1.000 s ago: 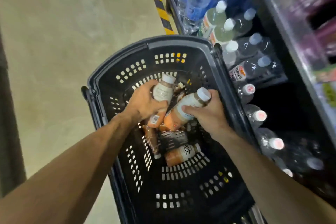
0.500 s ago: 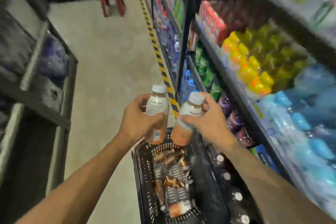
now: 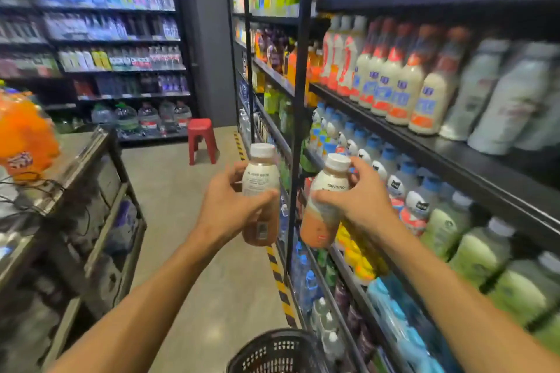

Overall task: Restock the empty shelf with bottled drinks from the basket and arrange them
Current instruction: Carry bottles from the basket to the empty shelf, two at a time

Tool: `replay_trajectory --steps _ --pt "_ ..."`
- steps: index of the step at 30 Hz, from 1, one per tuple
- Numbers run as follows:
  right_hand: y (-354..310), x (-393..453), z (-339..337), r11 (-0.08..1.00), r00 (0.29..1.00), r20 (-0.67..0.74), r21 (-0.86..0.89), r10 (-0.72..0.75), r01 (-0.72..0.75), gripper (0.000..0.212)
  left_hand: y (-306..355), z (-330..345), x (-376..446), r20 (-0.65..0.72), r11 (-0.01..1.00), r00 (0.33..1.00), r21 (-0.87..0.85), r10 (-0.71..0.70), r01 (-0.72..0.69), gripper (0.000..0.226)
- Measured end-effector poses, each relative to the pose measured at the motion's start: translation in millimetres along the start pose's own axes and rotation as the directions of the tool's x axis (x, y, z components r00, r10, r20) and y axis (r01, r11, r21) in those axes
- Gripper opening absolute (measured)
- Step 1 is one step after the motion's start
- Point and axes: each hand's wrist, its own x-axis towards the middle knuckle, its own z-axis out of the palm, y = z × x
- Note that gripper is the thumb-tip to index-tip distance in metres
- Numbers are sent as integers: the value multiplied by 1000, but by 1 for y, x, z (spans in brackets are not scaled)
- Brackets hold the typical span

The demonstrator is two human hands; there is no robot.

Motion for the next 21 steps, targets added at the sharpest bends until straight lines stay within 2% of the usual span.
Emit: replay_trajectory --steps 4,8,14,21 --pt "-55 -21 -33 997 994 -95 -48 -62 58 55 52 -15 1 37 992 991 -26 126 -125 49" --pt "-91 -56 -56 993 969 -226 -86 -95 77 66 77 -20 -1 142 973 964 -72 226 -217 48" --pt "-125 -130 -76 989 906 -413 -141 -89 33 65 92 -7 -17 337 950 890 -164 307 -265 50" --pt "-148 -235 -117 974 780 -622 -212 -67 -86 58 133 34 -83 501 907 772 -350 392 -233 46"
